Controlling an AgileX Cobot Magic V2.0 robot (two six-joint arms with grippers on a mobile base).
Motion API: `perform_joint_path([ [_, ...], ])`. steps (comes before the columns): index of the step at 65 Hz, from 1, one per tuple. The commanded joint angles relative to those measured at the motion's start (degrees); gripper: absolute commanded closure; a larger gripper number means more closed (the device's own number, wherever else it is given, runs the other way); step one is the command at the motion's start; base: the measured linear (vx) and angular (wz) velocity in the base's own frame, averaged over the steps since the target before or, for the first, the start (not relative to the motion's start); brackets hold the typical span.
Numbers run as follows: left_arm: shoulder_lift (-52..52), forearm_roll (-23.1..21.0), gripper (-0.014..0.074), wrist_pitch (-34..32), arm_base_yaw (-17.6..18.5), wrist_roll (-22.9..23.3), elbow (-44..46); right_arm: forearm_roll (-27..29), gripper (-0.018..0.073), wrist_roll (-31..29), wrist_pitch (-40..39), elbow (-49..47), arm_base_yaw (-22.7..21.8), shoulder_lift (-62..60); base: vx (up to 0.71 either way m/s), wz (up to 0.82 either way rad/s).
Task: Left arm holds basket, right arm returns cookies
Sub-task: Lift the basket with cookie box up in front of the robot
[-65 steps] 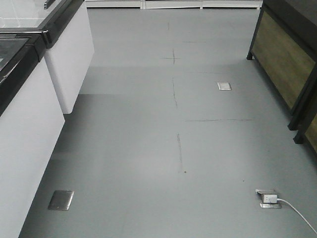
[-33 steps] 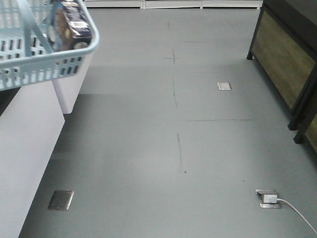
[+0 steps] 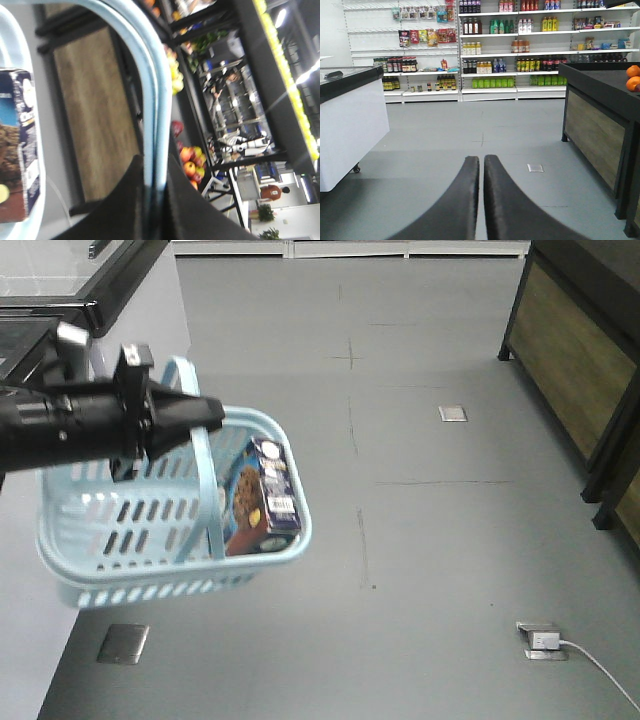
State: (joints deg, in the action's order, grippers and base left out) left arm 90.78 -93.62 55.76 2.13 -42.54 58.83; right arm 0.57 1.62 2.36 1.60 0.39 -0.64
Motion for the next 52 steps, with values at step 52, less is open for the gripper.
perform_joint_path([
  [52, -3.14, -8.56, 0.0600, -2.10, 18.60, -8.94, -12.40, -0.57, 0.0566, -0.31, -4.19, 1.05, -0.43, -0.79, 0.00, 0.00],
])
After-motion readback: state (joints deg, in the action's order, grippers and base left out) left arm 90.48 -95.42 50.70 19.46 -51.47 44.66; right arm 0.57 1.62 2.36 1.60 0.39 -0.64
